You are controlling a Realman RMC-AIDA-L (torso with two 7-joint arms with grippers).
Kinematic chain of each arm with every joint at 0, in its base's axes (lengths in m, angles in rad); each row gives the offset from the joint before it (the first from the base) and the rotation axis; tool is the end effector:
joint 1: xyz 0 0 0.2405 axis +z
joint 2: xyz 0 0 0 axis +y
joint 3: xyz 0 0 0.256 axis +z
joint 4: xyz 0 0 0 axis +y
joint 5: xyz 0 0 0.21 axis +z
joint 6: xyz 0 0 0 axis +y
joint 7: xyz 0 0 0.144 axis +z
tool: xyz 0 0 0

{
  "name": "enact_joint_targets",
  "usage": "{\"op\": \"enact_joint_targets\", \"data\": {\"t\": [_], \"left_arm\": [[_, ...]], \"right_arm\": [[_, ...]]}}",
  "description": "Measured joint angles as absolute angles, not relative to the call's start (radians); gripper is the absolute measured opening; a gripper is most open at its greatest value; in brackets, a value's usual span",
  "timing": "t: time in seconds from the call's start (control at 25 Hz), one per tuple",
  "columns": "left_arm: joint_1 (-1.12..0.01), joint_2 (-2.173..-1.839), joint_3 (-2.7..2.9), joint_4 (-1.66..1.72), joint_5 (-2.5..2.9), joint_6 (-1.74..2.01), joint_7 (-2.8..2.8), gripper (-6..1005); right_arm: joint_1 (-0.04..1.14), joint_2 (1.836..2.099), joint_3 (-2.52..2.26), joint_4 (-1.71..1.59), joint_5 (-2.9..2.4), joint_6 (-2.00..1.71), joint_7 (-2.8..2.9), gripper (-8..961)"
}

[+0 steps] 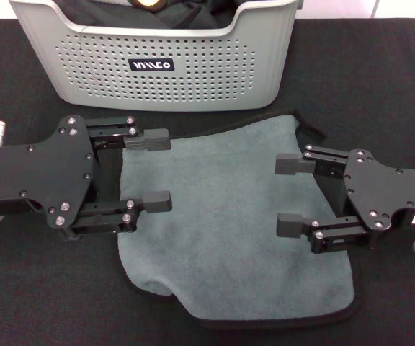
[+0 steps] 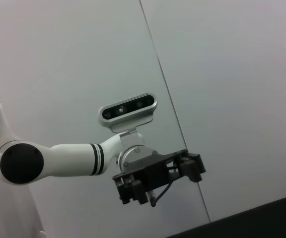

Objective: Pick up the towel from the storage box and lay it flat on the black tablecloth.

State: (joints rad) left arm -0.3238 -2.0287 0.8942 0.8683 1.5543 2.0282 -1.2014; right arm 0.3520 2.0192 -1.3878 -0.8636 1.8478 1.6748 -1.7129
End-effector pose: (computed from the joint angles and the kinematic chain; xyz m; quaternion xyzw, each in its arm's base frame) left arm -0.2304 0.2557 0.0594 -0.9165 0.0094 -0.3971 0.0469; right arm 0.1888 0.2780 -0.0061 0.9188 -0.1103 -0.3779 0.0287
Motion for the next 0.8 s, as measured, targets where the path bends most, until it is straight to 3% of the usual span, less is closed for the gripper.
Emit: {"op": "enact_joint_targets", "data": {"t": [0.8], "left_arm": [[-0.321, -2.025, 0.838, 0.821, 1.566, 2.021, -1.206, 613]], "right_arm": [[0.378, 2.016, -1.395, -0.864, 1.847, 1.689, -1.715, 879]]}}
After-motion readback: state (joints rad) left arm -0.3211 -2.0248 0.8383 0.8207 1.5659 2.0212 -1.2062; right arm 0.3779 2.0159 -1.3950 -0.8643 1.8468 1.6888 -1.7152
